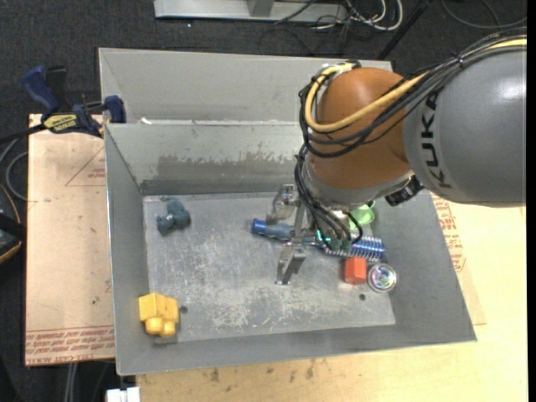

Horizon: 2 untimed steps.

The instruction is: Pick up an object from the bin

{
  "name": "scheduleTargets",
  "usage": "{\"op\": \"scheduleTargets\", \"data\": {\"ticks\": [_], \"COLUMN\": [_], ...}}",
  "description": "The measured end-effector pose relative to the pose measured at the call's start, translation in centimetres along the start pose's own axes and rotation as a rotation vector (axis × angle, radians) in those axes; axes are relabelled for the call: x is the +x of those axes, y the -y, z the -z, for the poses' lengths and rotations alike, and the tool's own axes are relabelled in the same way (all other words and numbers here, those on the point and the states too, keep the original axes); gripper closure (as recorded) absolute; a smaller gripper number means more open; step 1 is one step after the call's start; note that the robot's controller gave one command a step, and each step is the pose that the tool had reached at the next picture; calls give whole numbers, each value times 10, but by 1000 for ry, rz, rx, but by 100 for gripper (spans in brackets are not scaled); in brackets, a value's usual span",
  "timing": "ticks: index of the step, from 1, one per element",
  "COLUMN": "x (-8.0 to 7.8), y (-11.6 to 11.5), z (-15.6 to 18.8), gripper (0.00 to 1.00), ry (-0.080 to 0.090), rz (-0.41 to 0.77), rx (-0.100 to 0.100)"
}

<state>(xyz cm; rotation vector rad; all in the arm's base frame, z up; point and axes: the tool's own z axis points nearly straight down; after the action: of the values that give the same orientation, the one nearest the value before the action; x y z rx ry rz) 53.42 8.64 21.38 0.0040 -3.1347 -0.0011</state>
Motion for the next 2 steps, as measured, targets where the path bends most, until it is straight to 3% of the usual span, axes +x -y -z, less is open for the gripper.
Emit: {"op": "scheduleTargets", "data": {"ticks": [1,2], "x": [-65,-68], "y": [77,76], "z": [-140,-136], "gripper": [0,0], "ry": [16,14], "rz": [14,14], "rx": [-5,-2]}}
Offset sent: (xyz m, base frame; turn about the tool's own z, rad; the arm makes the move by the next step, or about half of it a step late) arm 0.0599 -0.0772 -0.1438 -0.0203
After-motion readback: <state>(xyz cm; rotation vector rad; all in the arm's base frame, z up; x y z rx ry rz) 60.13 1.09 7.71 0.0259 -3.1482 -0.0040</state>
